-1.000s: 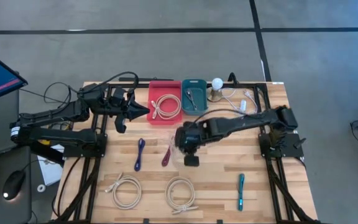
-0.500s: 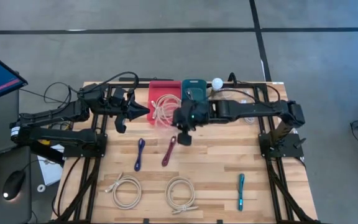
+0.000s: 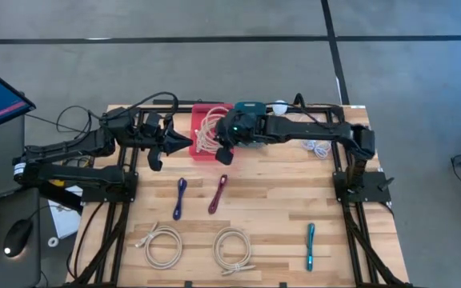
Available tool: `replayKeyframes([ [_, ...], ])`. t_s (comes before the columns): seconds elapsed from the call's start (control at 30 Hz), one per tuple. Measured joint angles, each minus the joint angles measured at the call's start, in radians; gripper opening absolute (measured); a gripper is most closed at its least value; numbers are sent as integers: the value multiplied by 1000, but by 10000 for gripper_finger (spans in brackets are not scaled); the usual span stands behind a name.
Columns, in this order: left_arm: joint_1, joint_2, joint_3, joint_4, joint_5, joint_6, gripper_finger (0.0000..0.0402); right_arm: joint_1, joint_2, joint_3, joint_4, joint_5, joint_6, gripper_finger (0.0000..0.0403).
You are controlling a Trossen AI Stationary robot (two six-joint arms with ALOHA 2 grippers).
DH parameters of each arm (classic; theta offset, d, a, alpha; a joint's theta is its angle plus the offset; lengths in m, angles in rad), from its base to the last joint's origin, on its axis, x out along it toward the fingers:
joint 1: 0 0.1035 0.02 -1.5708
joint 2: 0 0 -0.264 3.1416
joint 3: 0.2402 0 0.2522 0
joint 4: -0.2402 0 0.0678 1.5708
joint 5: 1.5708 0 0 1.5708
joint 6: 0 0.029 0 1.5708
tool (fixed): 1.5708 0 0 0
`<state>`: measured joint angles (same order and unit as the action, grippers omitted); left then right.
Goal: Pick & Place USB Port
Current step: Put the light brown HDMI cable into the pink bin
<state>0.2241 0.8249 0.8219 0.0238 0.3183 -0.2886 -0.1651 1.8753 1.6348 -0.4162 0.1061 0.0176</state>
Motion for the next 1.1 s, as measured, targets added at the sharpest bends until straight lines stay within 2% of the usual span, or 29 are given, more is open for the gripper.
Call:
replayKeyframes([
  [0.37, 0, 1, 0, 0, 0, 0, 16, -26, 140, 0, 32, -4, 1, 3],
  [0.73, 0, 1, 0, 0, -4, 0, 16, -39, 207, 1, 140, -4, 17, 3],
  [1.1, 0, 1, 0, 0, -4, 0, 16, -47, 220, 0, 143, -4, 28, 4],
])
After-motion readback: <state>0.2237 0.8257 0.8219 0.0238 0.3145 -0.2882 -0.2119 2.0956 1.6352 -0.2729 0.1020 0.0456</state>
